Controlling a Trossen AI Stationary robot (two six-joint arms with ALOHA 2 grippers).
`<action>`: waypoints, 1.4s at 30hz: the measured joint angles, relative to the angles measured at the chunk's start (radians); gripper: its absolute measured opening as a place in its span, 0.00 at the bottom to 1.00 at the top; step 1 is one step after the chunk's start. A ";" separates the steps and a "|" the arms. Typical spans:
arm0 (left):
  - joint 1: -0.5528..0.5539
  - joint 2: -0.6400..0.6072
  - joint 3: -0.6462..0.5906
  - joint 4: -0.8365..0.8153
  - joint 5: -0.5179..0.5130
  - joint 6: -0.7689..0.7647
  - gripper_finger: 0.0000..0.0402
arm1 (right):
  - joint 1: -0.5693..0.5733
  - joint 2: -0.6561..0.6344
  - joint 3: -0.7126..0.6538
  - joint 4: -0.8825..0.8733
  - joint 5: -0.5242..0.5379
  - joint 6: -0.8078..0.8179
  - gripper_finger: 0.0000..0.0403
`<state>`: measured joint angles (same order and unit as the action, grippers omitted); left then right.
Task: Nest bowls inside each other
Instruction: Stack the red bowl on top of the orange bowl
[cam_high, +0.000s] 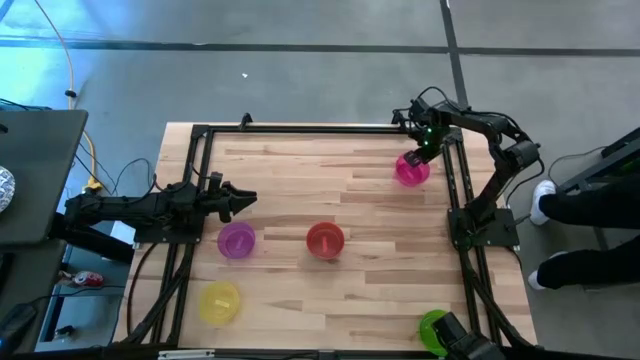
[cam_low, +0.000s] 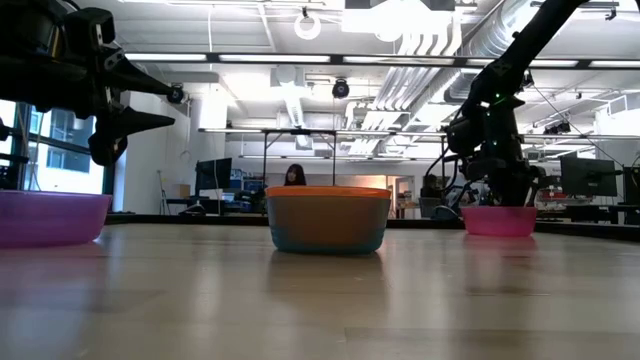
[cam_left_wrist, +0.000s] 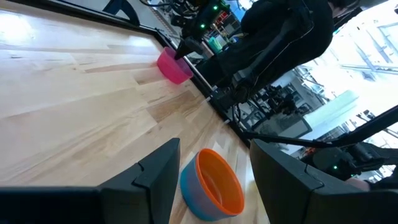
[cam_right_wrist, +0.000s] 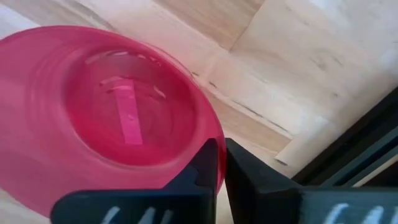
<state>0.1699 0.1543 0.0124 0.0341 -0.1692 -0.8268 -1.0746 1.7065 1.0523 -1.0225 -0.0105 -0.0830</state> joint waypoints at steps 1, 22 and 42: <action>0.000 0.000 0.000 0.000 0.000 0.000 0.46 | 0.000 0.000 0.000 -0.008 -0.003 0.000 0.02; 0.000 0.000 0.000 0.002 -0.018 0.045 0.46 | 0.161 0.000 0.245 -0.213 -0.231 0.143 0.00; 0.000 0.000 0.000 0.001 -0.013 0.072 0.46 | 0.399 0.000 0.485 -0.251 -0.358 0.307 0.00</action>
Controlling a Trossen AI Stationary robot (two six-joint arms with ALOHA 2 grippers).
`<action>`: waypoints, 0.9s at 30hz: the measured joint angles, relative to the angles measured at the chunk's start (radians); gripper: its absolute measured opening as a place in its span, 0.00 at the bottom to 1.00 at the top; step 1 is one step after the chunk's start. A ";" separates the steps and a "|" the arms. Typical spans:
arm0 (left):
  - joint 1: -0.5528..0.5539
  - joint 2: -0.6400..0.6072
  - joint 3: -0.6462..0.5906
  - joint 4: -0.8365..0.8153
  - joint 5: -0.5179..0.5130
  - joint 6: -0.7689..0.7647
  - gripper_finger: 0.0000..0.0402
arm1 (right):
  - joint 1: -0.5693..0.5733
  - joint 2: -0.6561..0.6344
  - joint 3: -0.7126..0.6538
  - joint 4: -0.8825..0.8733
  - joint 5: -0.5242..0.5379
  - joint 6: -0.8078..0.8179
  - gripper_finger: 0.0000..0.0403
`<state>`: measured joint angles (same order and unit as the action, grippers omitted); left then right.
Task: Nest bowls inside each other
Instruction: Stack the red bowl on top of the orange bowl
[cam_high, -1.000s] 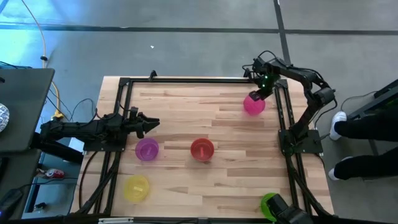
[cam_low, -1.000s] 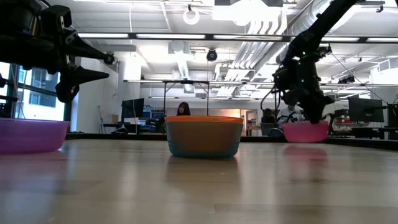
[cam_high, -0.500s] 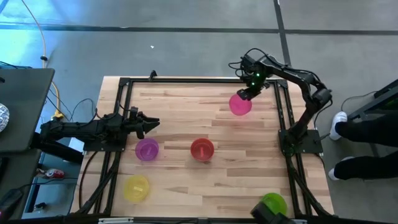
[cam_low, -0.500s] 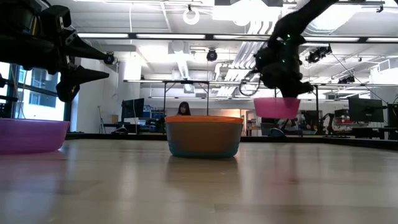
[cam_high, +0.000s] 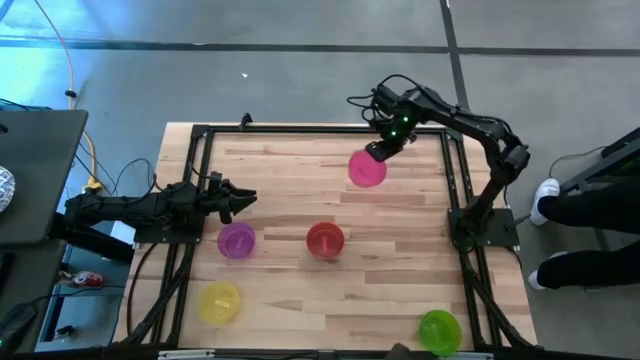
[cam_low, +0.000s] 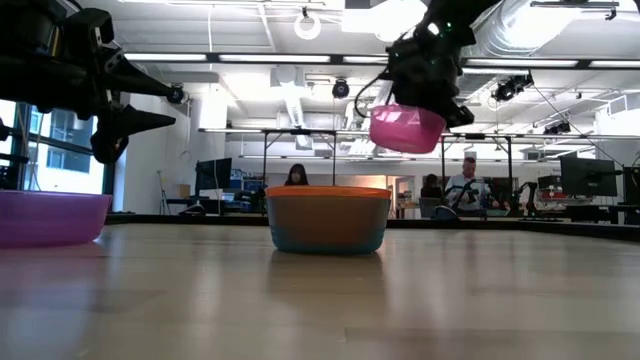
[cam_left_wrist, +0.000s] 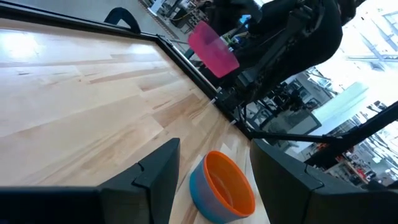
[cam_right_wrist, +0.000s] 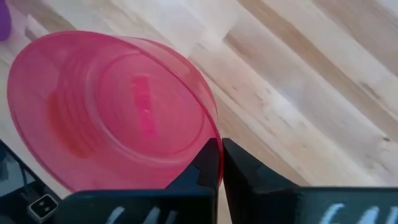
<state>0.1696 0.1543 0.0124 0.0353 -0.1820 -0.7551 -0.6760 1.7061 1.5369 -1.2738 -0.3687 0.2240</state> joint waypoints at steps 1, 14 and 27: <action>0.000 0.000 0.000 0.000 0.001 0.000 0.46 | 0.007 0.000 0.006 -0.006 0.000 0.007 0.00; 0.000 0.000 0.000 -0.001 0.014 -0.001 0.46 | 0.151 0.000 0.014 -0.043 0.022 0.187 0.00; 0.000 0.000 0.000 -0.001 0.015 -0.001 0.46 | 0.351 0.017 0.015 0.031 0.073 0.480 0.00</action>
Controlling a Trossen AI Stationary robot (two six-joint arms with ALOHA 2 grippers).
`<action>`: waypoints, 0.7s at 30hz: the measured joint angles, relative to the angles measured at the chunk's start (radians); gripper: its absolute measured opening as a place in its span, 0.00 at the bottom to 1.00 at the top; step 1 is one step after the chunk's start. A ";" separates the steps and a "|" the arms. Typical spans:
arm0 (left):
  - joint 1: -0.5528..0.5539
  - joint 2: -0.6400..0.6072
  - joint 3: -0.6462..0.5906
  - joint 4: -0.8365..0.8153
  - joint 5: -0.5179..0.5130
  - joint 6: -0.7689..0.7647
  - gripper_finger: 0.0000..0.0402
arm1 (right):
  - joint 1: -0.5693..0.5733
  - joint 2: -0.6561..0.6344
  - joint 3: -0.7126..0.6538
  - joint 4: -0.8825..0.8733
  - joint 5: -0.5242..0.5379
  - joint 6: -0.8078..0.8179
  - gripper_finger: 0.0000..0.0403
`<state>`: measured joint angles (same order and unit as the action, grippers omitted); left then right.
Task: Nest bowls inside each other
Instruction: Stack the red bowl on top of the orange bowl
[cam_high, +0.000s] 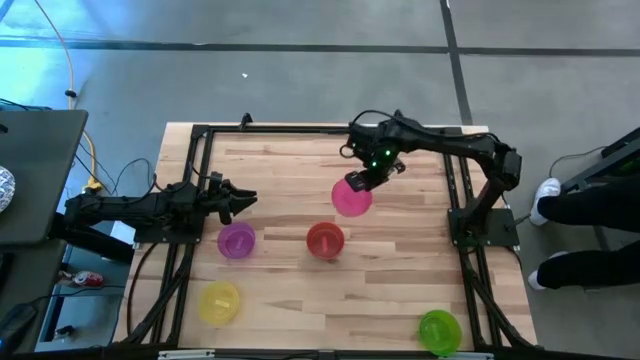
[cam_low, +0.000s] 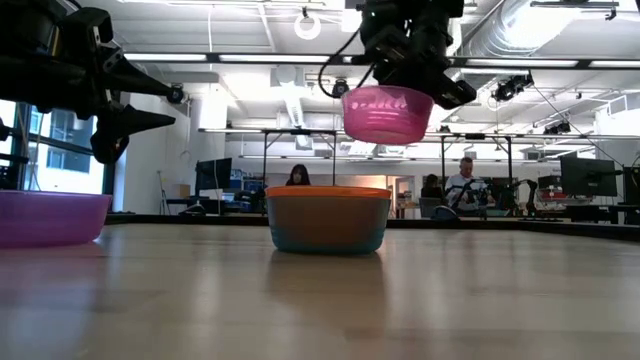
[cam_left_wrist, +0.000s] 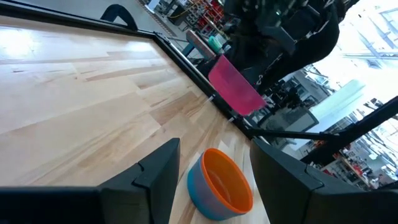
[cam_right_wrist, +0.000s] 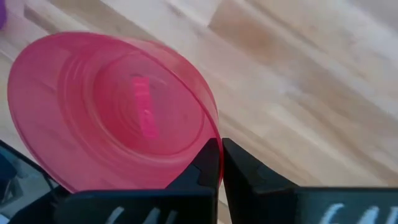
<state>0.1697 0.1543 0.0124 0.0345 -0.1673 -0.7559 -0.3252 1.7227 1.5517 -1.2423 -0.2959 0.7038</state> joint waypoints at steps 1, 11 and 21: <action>0.000 0.000 0.000 0.000 0.001 0.000 0.46 | 0.015 0.005 0.000 0.010 0.000 0.021 0.00; 0.000 0.015 0.001 0.001 0.001 0.000 0.46 | 0.141 0.077 0.000 0.121 -0.007 0.184 0.00; 0.000 0.065 0.001 0.000 0.000 0.000 0.46 | 0.242 0.119 0.000 0.211 0.026 0.364 0.00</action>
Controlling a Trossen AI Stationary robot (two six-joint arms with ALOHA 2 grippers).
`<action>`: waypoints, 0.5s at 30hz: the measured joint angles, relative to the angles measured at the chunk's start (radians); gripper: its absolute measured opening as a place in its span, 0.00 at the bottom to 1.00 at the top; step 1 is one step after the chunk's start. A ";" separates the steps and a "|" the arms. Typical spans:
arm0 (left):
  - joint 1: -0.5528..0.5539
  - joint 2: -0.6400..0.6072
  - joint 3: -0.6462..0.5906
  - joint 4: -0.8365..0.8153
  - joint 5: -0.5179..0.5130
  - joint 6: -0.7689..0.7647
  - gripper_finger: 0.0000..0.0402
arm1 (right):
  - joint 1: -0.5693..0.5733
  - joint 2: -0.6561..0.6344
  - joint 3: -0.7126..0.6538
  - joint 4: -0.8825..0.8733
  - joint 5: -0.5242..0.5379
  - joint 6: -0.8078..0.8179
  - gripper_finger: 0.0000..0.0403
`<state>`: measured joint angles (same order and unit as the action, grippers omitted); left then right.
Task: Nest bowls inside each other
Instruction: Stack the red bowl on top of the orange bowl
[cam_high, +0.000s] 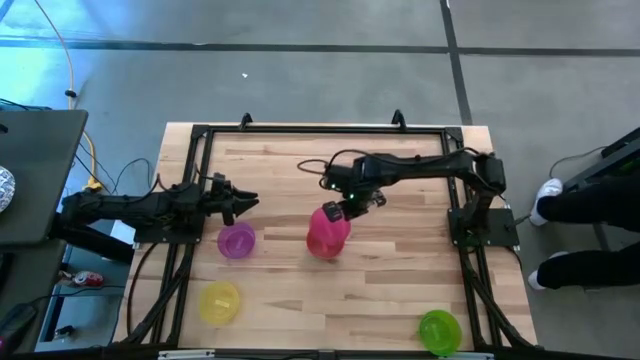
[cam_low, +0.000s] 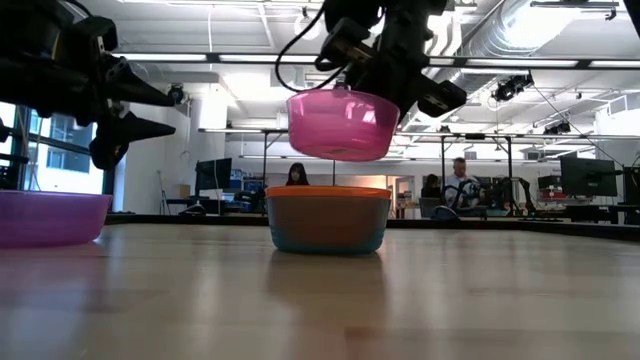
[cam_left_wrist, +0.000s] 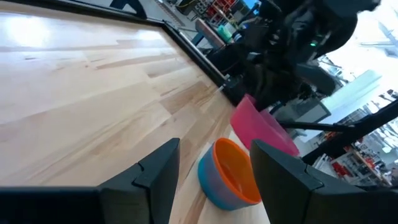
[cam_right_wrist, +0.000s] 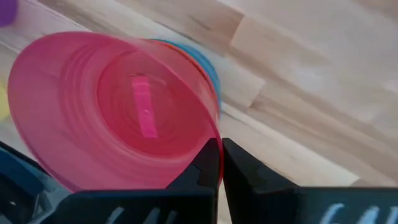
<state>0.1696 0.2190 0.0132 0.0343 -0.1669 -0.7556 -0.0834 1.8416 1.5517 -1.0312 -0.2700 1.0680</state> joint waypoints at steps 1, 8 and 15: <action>0.000 0.006 0.000 -0.001 0.000 0.000 0.46 | 0.009 0.004 0.000 0.010 0.002 0.015 0.00; 0.000 0.044 0.000 0.001 -0.003 0.000 0.46 | 0.053 0.038 0.000 0.051 0.005 0.095 0.00; 0.000 0.054 0.000 0.000 -0.003 0.000 0.46 | 0.072 0.073 0.000 0.065 0.008 0.129 0.00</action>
<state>0.1699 0.2733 0.0132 0.0344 -0.1699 -0.7555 -0.0118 1.9149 1.5517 -0.9661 -0.2623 1.1973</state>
